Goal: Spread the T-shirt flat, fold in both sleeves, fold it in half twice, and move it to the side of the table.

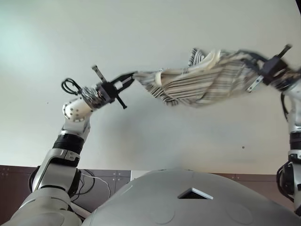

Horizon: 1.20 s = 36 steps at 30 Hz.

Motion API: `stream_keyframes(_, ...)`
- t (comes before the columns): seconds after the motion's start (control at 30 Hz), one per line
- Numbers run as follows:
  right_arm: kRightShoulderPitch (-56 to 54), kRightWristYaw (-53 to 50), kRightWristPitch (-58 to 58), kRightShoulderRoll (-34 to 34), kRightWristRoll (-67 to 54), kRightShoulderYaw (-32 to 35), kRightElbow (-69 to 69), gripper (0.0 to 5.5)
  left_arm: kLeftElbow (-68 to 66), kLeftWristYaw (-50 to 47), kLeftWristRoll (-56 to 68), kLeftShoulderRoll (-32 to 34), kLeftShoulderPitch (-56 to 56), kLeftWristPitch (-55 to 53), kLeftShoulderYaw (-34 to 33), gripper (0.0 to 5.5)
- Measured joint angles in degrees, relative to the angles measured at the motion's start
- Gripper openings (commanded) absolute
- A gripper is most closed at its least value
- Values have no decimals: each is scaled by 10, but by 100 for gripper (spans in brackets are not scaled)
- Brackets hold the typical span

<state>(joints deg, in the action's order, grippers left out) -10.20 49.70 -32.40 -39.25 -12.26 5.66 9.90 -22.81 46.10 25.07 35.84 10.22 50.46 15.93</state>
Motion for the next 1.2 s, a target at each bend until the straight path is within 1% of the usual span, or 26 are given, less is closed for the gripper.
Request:
stream_keyframes(0.07,55,29,0,-3,-64,9,-63,14,52,21,33,0,-17,-28,-11,10)
stream_keyframes(0.13,107,51,-22,-9,-84,14,-93,14,90,41,41,1,-45,-42,-13,10)
stream_keyframes(0.2,161,67,-55,-15,-66,12,-89,14,97,55,20,3,-81,-43,-15,10)
stream_keyframes(0.3,211,61,-85,-16,10,1,-61,14,69,51,-68,8,-118,-38,-21,10)
stream_keyframes(0.37,248,52,-96,-17,46,-2,-57,14,55,51,-104,13,-142,-37,-25,10)
stream_keyframes(0.53,293,29,-99,-21,50,8,-64,14,56,52,-89,26,-160,-33,-73,10)
stream_keyframes(0.7,295,8,-100,-21,75,4,-44,14,7,53,-87,25,-160,-30,-94,10)
stream_keyframes(0.77,302,11,-99,-21,43,5,-45,14,0,56,-82,24,-160,-31,-100,10)
stream_keyframes(0.83,305,20,-92,-20,-68,17,-88,14,18,63,-53,14,-155,-41,-111,10)
stream_keyframes(0.87,292,18,-85,-19,-101,28,-101,14,25,63,-46,10,-144,-46,-117,10)
stream_keyframes(0.9,265,5,-74,-17,-104,34,-100,14,24,50,-48,3,-126,-54,-123,10)
stream_keyframes(0.97,183,-32,-51,-5,-81,35,-80,14,0,4,-86,-16,-60,-68,-129,10)
stream_keyframes(1.03,61,-86,-14,21,-33,22,-26,14,-61,-63,-156,-46,37,-97,-127,10)
stream_keyframes(1.1,-58,-138,14,40,24,3,61,14,-132,-119,-211,-74,127,-122,-112,10)
stream_keyframes(1.17,-214,-225,51,69,110,-33,214,14,-243,-206,-284,-117,255,-164,-85,10)
stream_keyframes(1.2,-263,-256,64,79,133,-46,266,14,-279,-236,-305,-131,297,-181,-74,10)
